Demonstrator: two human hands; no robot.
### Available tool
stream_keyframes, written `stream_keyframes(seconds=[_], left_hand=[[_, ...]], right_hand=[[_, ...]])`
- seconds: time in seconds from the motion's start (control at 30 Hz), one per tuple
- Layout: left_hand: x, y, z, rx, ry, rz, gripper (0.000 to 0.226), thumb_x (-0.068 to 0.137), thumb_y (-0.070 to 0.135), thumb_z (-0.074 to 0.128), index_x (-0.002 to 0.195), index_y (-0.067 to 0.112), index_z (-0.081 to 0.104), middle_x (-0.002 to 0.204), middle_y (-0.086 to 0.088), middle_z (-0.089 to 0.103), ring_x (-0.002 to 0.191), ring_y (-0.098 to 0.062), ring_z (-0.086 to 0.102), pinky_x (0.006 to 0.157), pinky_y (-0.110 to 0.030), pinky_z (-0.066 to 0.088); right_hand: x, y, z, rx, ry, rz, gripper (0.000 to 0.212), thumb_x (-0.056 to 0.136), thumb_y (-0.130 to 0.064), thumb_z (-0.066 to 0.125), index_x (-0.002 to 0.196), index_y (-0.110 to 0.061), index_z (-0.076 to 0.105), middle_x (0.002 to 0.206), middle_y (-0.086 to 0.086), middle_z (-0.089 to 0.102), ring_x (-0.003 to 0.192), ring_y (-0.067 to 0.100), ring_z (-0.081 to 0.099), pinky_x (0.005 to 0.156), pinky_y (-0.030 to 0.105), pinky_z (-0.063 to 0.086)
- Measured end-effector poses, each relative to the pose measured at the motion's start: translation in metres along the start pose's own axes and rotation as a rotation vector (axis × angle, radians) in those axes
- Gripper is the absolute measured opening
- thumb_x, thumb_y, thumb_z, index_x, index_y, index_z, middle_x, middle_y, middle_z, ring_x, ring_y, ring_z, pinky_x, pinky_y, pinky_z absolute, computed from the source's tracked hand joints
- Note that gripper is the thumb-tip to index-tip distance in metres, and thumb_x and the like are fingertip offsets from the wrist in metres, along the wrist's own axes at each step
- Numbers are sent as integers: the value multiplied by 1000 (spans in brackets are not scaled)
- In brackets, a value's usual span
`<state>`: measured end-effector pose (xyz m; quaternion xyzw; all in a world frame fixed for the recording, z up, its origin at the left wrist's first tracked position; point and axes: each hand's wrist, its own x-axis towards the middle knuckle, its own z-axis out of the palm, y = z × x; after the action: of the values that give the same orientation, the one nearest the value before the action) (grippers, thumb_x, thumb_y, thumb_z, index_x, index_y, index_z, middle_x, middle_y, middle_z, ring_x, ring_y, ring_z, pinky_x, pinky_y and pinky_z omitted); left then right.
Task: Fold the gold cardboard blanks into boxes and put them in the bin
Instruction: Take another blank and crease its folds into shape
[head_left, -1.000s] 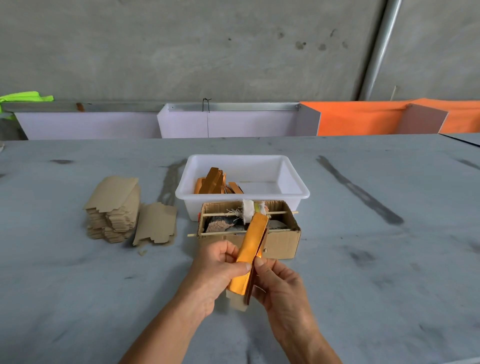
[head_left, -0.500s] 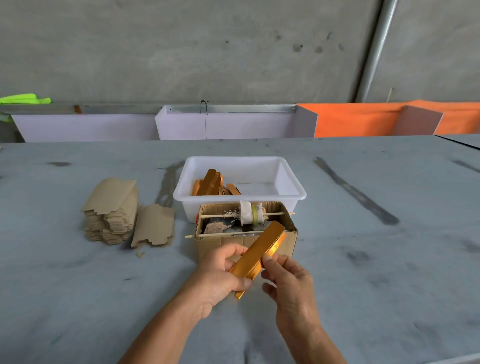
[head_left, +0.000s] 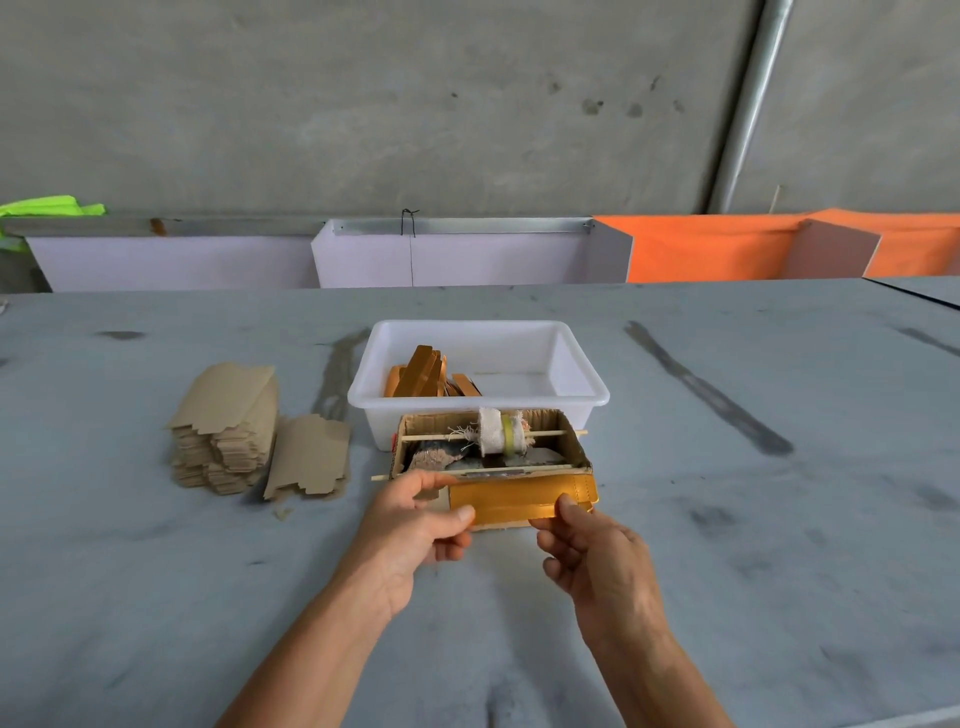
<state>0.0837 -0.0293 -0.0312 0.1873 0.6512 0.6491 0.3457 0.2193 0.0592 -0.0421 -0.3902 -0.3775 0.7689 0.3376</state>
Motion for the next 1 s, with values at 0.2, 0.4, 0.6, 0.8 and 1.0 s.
stream_keyframes(seconds=[0.2, 0.4, 0.6, 0.8, 1.0], left_hand=[[-4, -13, 11, -264, 90, -35, 20, 74, -7, 72, 89, 2, 63, 63, -8, 66, 52, -15, 61, 47, -23, 52], [-13, -27, 23, -361, 98, -79, 10, 71, -9, 72, 75, -1, 68, 65, -12, 68, 55, -18, 63, 50, -24, 54], [-11, -23, 19, -373, 131, -59, 7, 72, -9, 71, 70, -2, 68, 62, -15, 68, 50, -18, 64, 48, -25, 55], [-5, -22, 9, -377, 147, -68, 6, 75, -12, 67, 76, -6, 66, 65, -17, 69, 53, -23, 68, 50, -27, 57], [-6, -24, 11, -378, 165, -132, 8, 73, -13, 70, 74, -8, 64, 66, -21, 68, 52, -25, 67, 49, -28, 57]], right_hand=[[-6, 8, 11, 109, 61, 32, 10, 91, -10, 59, 82, -7, 63, 63, 7, 69, 51, 11, 61, 43, 20, 45], [-15, 21, 19, 90, 61, 66, 14, 92, -10, 58, 81, -5, 66, 63, 6, 67, 54, 13, 61, 48, 23, 44], [-15, 13, 18, -137, 14, 34, 18, 90, -19, 62, 75, -9, 68, 74, 9, 73, 56, 12, 61, 53, 26, 42], [1, -24, 8, -700, 285, -598, 5, 80, -22, 69, 77, -24, 71, 65, -14, 64, 68, 1, 57, 59, 20, 39], [50, -44, 37, -1408, 174, -654, 21, 87, -27, 55, 91, -20, 75, 85, -1, 68, 96, 20, 41, 71, 25, 36]])
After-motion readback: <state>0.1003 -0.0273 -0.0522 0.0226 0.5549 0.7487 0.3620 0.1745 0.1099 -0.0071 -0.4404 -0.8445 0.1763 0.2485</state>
